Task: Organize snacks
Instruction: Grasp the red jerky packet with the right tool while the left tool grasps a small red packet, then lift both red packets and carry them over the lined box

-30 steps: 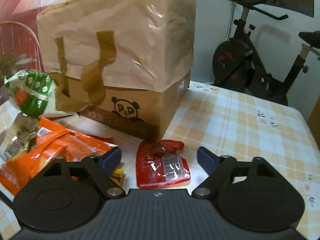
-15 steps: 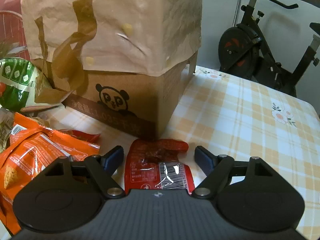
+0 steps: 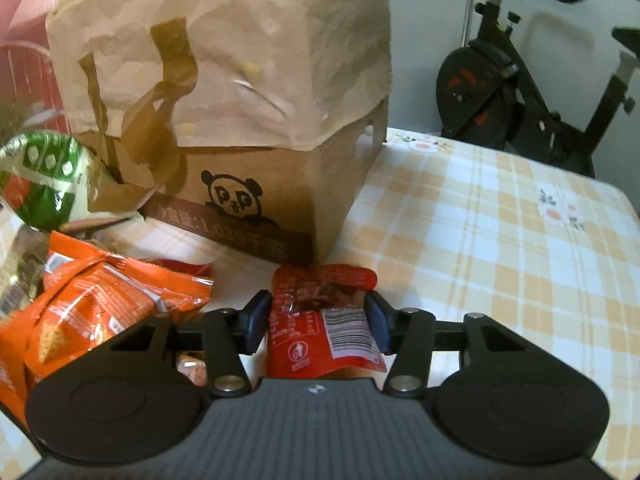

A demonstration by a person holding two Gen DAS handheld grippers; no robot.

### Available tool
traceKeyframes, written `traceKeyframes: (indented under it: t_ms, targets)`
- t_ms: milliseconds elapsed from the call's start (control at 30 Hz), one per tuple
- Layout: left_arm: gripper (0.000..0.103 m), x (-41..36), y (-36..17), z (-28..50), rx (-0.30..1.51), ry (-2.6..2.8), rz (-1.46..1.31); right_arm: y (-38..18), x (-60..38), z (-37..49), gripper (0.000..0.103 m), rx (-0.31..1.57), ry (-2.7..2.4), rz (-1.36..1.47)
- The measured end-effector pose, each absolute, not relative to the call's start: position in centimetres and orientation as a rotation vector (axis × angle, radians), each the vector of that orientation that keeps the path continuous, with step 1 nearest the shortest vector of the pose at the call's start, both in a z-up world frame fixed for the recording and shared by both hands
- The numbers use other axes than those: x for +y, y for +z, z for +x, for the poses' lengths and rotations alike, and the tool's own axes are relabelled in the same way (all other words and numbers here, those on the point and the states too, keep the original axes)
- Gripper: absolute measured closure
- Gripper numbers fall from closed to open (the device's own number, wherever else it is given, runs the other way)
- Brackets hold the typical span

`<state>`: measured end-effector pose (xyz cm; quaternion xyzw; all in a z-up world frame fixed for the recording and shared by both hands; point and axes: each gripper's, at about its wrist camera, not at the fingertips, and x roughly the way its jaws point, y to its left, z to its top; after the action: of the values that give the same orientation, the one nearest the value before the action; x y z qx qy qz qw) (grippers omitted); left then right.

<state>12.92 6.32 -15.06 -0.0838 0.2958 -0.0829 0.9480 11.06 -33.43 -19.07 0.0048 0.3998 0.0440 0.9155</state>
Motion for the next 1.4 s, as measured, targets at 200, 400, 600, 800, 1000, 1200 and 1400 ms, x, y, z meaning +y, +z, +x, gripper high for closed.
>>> traceKeyframes:
  t_ms: [200,400,600,800,1000,1200,1400]
  targets:
    - [0.060,6.2,-14.1,13.4,0.558,-0.177,-0.149,-18.0,-33.5,9.9,0.050,0.796,0.092,0.023]
    - [0.060,6.5,-12.6,15.1,0.515,-0.162,-0.143,-16.3,-33.9,9.5,0.050,0.756,0.080,0.024]
    - [0.060,5.8,-10.8,15.5,0.468,-0.182,-0.143,-14.4,-34.7,9.1,0.050,0.695,0.072,0.036]
    - [0.060,4.7,-9.5,15.8,0.443,-0.216,-0.133,-12.0,-35.4,8.9,0.050,0.625,0.057,0.048]
    - [0.060,3.4,-8.0,16.2,0.416,-0.253,-0.115,-9.5,-36.4,8.8,0.050,0.546,0.039,0.057]
    - [0.060,2.3,-5.4,16.5,0.359,-0.285,-0.115,-6.0,-36.8,9.1,0.050,0.445,0.034,0.055]
    - [0.060,0.1,-2.9,17.7,0.320,-0.338,-0.097,-2.1,-36.0,10.2,0.050,0.348,0.066,0.023]
